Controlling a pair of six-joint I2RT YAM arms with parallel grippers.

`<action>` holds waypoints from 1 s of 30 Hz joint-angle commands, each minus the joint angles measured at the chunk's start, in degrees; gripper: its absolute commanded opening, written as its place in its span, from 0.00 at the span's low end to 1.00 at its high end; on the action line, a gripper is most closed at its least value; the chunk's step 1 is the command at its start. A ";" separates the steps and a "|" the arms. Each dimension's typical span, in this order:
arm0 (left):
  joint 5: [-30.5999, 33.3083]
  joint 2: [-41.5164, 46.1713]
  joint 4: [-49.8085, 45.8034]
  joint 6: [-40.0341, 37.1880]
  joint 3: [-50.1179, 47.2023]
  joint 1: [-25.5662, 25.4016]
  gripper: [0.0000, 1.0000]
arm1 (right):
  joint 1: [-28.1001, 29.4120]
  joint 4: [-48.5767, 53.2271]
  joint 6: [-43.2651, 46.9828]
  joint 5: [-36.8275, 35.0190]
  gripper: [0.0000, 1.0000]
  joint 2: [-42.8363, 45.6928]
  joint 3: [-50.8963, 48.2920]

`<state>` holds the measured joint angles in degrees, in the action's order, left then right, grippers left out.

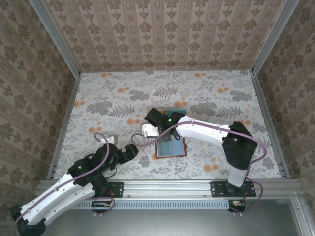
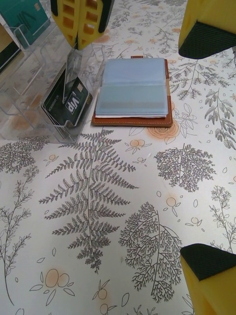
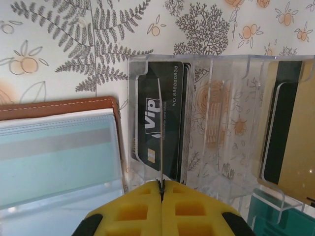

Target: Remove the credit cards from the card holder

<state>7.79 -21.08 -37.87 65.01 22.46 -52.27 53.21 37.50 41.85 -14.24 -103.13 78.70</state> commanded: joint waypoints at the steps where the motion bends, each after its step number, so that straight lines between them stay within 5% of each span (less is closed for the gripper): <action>1: 0.93 0.69 -1.19 1.08 -0.43 0.50 1.00 | 0.43 0.12 1.32 -1.26 0.00 -1.41 1.93; 28: 0.14 1.08 -1.42 1.52 -1.10 1.23 1.00 | 0.69 -1.45 -3.21 -1.52 0.00 -7.26 3.90; 30: 0.13 1.18 -1.29 1.66 -1.29 1.34 1.00 | 0.61 -2.06 -3.93 -2.98 0.06 -7.15 4.00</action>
<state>7.75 -20.86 -38.11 65.93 21.71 -51.59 53.65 36.18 39.33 -14.85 -110.10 81.30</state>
